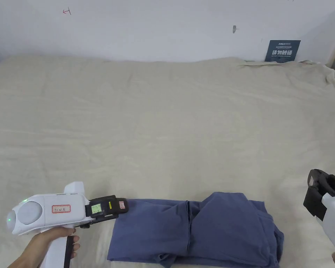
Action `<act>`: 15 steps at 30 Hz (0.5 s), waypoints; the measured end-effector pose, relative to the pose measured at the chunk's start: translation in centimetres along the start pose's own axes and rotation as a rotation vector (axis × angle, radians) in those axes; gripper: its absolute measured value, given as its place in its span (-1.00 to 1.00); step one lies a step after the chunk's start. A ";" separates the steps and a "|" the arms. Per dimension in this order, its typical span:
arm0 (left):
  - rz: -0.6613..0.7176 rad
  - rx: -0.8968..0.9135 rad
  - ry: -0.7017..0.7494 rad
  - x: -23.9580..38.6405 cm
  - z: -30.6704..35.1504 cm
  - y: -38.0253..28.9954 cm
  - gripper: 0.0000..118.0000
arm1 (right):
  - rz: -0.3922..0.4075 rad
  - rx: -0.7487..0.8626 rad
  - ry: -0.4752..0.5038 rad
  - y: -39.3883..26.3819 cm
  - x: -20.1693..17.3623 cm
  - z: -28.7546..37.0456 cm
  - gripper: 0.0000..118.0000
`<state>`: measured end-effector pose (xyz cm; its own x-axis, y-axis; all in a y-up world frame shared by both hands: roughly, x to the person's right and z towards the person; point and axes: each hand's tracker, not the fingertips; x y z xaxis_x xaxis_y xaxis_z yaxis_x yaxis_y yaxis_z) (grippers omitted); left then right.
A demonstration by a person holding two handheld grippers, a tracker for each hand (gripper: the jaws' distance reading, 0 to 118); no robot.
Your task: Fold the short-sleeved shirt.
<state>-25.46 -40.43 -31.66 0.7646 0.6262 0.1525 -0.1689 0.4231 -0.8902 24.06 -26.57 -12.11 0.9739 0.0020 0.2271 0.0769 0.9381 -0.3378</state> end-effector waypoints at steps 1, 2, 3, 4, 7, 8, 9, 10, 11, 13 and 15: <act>0.002 -0.014 -0.019 -0.5 -0.5 -0.1 0.18 | 0.001 -0.002 0.000 0.0 0.0 0.0 -1.00; 0.006 -0.019 -0.026 -0.8 -0.9 -0.2 0.33 | 0.000 -0.005 0.001 0.0 0.0 -0.1 -1.00; 0.010 -0.025 -0.033 -1.0 -1.3 -0.4 0.51 | 0.001 -0.008 0.000 -0.1 0.0 -0.1 -0.99; 0.009 -0.031 -0.040 -1.1 -1.6 -0.5 0.65 | 0.002 -0.009 -0.002 -0.1 0.0 -0.1 -1.00; -0.010 -0.069 -0.051 -1.3 -2.7 -0.9 0.74 | 0.003 -0.015 -0.007 -0.1 -0.1 0.0 -1.00; -0.016 -0.084 -0.051 -1.3 -3.1 -1.0 0.74 | 0.004 -0.018 -0.010 -0.2 -0.1 0.0 -1.00; -0.027 -0.106 -0.050 -1.2 -3.5 -1.1 0.74 | 0.005 -0.019 -0.012 -0.2 -0.1 0.0 -0.99; -0.034 -0.116 -0.049 -1.2 -3.7 -1.2 0.74 | 0.007 -0.021 -0.013 -0.2 -0.1 0.0 -0.99; -0.042 -0.136 -0.064 -1.2 -4.0 -1.3 0.74 | 0.008 -0.023 -0.016 -0.2 -0.2 0.1 -1.00; -0.042 -0.153 -0.083 -1.3 -4.5 -1.5 0.73 | 0.009 -0.027 -0.020 -0.3 -0.1 0.0 -0.99; -0.040 -0.157 -0.087 -1.2 -4.8 -1.5 0.70 | 0.010 -0.033 -0.022 -0.3 -0.1 0.0 -1.00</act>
<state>-23.10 -45.00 -32.55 0.7107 0.6685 0.2193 -0.0355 0.3454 -0.9378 23.89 -26.86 -12.02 0.9698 0.0195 0.2431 0.0741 0.9262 -0.3698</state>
